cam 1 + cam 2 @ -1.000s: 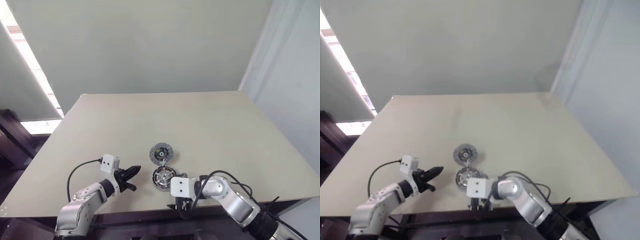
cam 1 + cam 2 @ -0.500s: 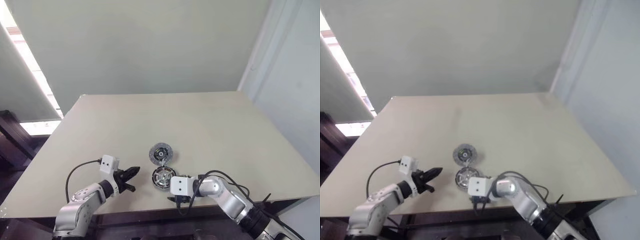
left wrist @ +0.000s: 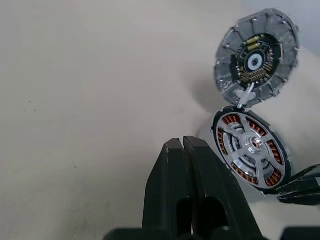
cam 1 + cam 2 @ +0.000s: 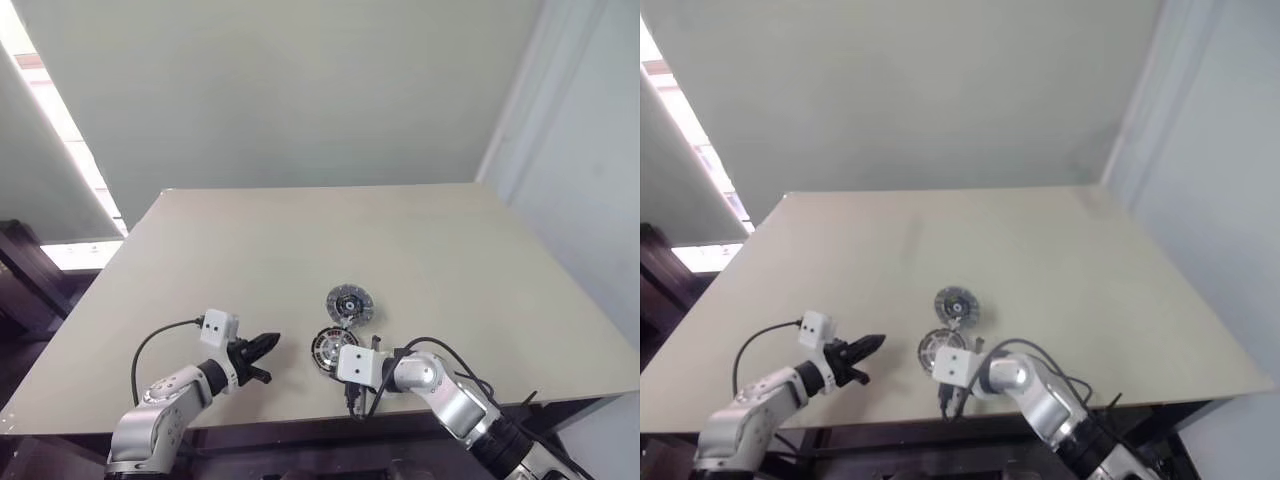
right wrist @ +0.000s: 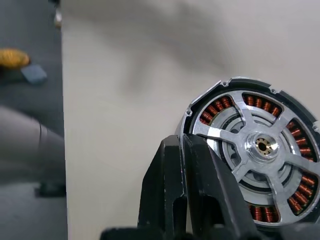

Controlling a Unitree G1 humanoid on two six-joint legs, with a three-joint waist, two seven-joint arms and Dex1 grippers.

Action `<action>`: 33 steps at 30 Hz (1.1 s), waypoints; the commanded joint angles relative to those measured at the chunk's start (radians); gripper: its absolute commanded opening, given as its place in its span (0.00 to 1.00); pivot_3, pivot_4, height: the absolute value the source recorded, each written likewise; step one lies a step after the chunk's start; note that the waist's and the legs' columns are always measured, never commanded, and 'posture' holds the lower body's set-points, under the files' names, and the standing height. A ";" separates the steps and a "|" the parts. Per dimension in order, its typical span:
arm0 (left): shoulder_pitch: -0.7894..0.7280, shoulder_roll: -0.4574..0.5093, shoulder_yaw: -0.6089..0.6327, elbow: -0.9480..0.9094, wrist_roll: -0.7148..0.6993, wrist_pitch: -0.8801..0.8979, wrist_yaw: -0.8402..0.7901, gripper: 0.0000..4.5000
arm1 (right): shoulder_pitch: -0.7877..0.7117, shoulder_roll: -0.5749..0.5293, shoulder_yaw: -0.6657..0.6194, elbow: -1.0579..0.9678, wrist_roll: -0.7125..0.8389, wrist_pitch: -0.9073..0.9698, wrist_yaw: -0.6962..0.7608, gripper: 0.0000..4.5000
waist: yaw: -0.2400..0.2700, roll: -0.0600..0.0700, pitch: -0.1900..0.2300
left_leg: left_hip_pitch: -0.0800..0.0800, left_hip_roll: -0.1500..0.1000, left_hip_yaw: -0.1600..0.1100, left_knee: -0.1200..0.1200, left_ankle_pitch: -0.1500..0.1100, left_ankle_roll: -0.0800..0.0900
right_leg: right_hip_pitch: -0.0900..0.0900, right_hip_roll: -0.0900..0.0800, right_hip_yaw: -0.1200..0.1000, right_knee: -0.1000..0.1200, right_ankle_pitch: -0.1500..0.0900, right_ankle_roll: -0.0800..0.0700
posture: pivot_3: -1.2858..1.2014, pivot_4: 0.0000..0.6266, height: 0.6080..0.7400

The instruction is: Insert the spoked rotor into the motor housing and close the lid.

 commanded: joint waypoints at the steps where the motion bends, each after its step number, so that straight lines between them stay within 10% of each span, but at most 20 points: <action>1: -0.014 0.000 -0.004 -0.039 0.008 -0.013 0.002 0.00 | -0.030 0.041 -0.057 -0.131 0.022 0.142 -0.025 0.00 | 0.000 0.000 0.000 | -0.001 0.000 0.000 0.000 0.000 0.000 | -0.001 0.000 0.000 0.000 0.000 0.000 | 0.52 0.00 1.00; 12: -0.013 -0.014 -0.011 -0.030 0.018 -0.025 0.005 0.00 | -0.090 0.199 -0.048 -0.181 0.015 0.503 -0.156 0.00 | 0.000 0.001 0.000 | -0.003 0.000 0.000 -0.001 0.000 0.000 | -0.003 0.000 0.000 0.000 0.001 0.001 | 0.52 0.00 1.00; 29: 0.004 -0.018 -0.007 -0.038 0.025 -0.036 0.008 0.00 | -0.100 0.188 0.024 -0.210 0.101 0.523 -0.116 0.00 | -0.001 0.001 0.000 | -0.003 0.000 0.000 -0.001 0.000 0.000 | -0.004 0.000 -0.001 0.000 0.001 0.001 | 0.52 0.00 1.00; 33: 0.000 -0.017 -0.009 -0.031 0.028 -0.042 0.006 0.00 | -0.104 0.186 0.019 -0.216 0.115 0.519 -0.120 0.30 | -0.001 0.001 0.000 | -0.003 0.000 0.000 -0.001 0.000 0.000 | -0.004 0.000 -0.001 0.000 0.001 0.001 | 0.52 0.00 1.00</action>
